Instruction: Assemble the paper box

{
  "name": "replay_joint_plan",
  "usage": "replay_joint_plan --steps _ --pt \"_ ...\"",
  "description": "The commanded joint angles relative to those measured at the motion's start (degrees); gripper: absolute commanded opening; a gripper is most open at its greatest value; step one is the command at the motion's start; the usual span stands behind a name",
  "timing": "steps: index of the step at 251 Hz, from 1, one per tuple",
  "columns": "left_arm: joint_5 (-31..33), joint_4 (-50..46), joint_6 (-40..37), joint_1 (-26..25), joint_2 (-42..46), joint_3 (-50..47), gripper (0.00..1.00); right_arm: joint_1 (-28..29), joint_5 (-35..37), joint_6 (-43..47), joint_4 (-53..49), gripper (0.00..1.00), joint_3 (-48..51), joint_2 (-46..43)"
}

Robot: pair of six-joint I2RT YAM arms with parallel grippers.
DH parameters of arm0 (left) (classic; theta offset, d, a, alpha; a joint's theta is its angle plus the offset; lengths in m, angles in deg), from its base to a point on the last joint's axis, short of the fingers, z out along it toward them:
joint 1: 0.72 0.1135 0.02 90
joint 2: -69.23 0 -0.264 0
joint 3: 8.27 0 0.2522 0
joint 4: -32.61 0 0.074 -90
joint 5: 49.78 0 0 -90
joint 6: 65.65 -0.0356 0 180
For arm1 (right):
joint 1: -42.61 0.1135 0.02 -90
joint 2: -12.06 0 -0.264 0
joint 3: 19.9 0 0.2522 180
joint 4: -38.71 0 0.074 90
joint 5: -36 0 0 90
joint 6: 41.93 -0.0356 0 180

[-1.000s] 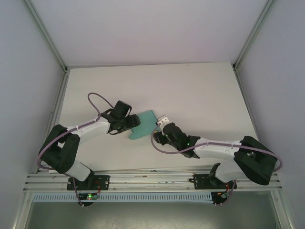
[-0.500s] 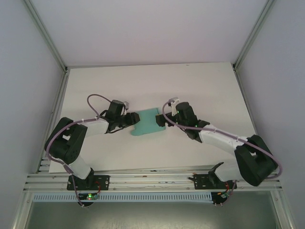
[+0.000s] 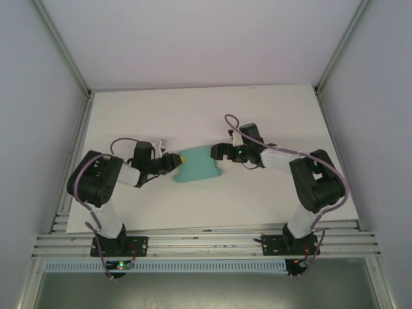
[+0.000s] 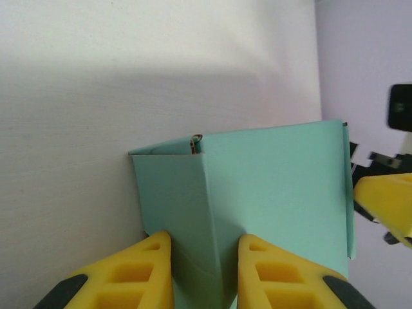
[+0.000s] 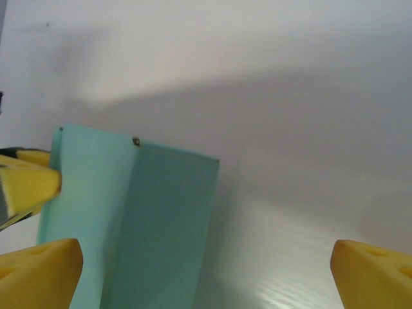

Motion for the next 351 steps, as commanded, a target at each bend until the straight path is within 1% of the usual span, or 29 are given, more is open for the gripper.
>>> replay_joint_plan --steps 1,26,44,67,84,100,107,116,128,140,146,152,153,154,165,167,170,185,202,214,221,229,255,267,276,289,311,337,351 --pt "-1.04 0.67 2.84 0.92 -4.56 -2.55 0.19 0.72 -9.03 -3.57 3.65 0.96 -2.34 2.52" --pt "-2.35 5.22 4.57 1.03 -6.15 -2.73 0.19 1.17 -13.02 -7.85 8.82 0.92 -2.73 6.01" --pt "-2.75 6.02 4.77 1.08 -6.55 -2.71 0.20 1.09 -15.41 -11.18 13.43 0.85 -2.64 8.19" --pt "-2.34 5.77 4.64 1.03 -6.17 -2.56 0.20 1.16 -18.65 -15.38 19.89 0.76 -2.52 9.58" --pt "-2.29 5.07 4.31 0.98 -5.70 -2.18 0.22 1.55 -20.28 -17.45 23.13 0.64 -2.34 9.42" --pt "-2.21 5.07 3.86 1.02 -4.79 -1.97 0.26 1.59 -20.40 -18.02 23.25 0.50 -2.16 8.55" --pt "-2.13 5.31 3.57 0.98 -4.19 -1.87 0.29 1.46 -20.31 -18.02 23.12 0.47 -1.92 7.88" --pt "-1.83 5.41 3.32 1.02 -3.18 -1.74 0.36 1.30 -19.97 -18.01 22.72 0.46 -1.61 7.10" --pt "-1.12 5.17 3.01 0.93 -1.28 -1.24 0.50 1.00 -19.29 -18.11 21.96 0.46 -1.03 5.94" --pt "0.10 3.61 1.83 0.76 1.28 -0.36 0.53 0.67 -18.69 -18.58 21.56 0.45 -0.44 4.82" --pt "0.84 2.16 0.71 0.56 2.85 0.23 0.57 0.44 -18.30 -18.93 21.32 0.45 -0.09 4.30" --pt "1.66 0.09 -0.87 0.34 4.56 0.93 0.64 0.29 -18.02 -19.34 20.88 0.45 0.11 3.80" --pt "1.84 -0.28 -1.53 0.31 4.89 1.10 0.64 0.29 -17.98 -19.47 20.81 0.45 0.18 3.73" --pt "2.02 -0.65 -1.53 0.25 5.19 1.23 0.68 0.20 -17.88 -19.58 20.73 0.45 0.21 3.60" --pt "5.18 -5.85 -5.33 -0.59 9.12 2.79 0.92 -0.21 -17.36 -20.48 19.94 0.45 0.70 2.61" --pt "5.93 -6.90 -6.16 -0.84 9.89 3.17 0.97 -0.34 -17.32 -20.59 19.72 0.45 0.76 2.43" --pt "7.14 -8.59 -7.50 -1.24 11.07 3.62 1.00 -0.40 -17.17 -20.90 19.29 0.45 0.85 2.12" --pt "14.82 -19.31 -16.22 -4.23 17.37 7.08 1.00 -1.41 -16.48 -22.24 15.79 0.43 0.63 0.92" --pt "27.64 -32.40 -29.49 -10.36 23.42 12.32 1.00 -2.80 -16.10 -24.56 11.89 0.41 0.22 -0.34" --pt "35.41 -38.24 -39.44 -15.38 26.24 15.24 1.00 -4.13 -16.35 -26.98 7.58 0.41 -0.52 -0.90" --pt "37.71 -40.67 -44.78 -17.67 27.25 16.47 1.00 -4.95 -16.81 -28.42 5.85 0.41 -0.85 -1.16" --pt "38.39 -42.92 -49.93 -19.58 28.21 17.57 1.00 -5.85 -17.54 -30.37 4.52 0.39 -1.08 -1.48" --pt "35.97 -47.95 -62.46 -23.57 30.24 18.94 1.00 -8.57 -22.40 -38.31 1.69 0.39 -1.59 -1.77" --pt "35.88 -49.16 -67.01 -25.71 30.53 18.94 1.00 -9.35 -25.47 -41.84 -0.23 0.39 -1.93 -1.53" --pt "36.31 -49.86 -69.73 -27.59 30.47 19.32 1.00 -9.56 -27.93 -43.20 0.13 0.39 -1.89 -1.09" --pt "37.57 -51.85 -73.92 -30.25 29.99 20.20 1.00 -9.64 -28.90 -43.68 -0.38 0.39 -1.95 -1.13" --pt "42.93 -54.52 -78.33 -33.30 28.30 21.63 1.00 -9.95 -30.63 -45.44 -1.27 0.38 -2.12 -1.37" --pt "47.83 -55.45 -80.71 -34.34 26.32 22.24 1.00 -10.51 -32.87 -49.89 -0.81 0.38 -2.30 -1.54" --pt "49.16 -56.38 -80.88 -34.65 25.38 22.78 1.00 -10.53 -33.63 -50.76 -0.12 0.39 -2.49 -1.41"
